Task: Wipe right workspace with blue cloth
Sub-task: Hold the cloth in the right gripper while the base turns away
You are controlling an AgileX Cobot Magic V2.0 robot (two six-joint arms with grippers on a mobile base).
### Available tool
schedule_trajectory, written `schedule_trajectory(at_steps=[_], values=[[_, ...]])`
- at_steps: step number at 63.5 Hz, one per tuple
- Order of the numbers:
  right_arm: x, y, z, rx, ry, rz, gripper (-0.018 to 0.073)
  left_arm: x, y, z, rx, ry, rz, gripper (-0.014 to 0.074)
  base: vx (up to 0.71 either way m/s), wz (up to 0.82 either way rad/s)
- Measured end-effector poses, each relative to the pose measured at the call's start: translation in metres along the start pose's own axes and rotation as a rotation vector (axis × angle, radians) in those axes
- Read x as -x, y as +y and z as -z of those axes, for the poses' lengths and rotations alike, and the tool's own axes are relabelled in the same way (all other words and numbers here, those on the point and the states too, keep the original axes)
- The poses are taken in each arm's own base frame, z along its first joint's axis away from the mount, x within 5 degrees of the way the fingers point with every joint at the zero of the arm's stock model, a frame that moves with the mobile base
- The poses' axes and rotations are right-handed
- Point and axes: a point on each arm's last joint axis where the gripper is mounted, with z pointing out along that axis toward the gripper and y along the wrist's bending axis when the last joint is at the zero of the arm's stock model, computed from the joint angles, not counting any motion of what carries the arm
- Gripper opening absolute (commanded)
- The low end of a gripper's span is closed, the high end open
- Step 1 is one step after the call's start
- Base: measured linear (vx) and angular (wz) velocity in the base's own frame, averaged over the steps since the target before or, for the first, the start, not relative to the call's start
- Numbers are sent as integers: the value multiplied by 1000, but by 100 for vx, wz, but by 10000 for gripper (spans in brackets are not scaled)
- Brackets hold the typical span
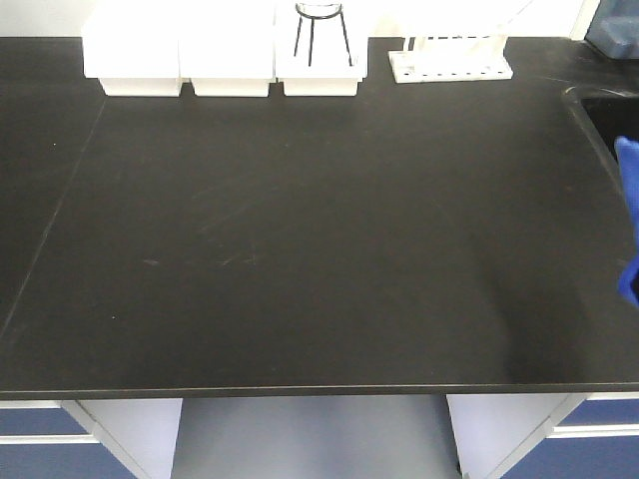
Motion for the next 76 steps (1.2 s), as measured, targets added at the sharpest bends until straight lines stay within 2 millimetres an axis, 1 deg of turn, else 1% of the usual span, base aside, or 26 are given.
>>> schedule_trajectory(at_steps=[12, 26, 76], values=[[-18, -2, 16, -3, -47, -5, -3, 0, 0, 0, 0, 0, 0, -6, 0, 0], [-35, -3, 17, -8, -24, -5, -3, 0, 0, 0, 0, 0, 0, -6, 0, 0], [-36, -3, 17, -8, -19, -6, -3, 0, 0, 0, 0, 0, 0, -6, -2, 1]])
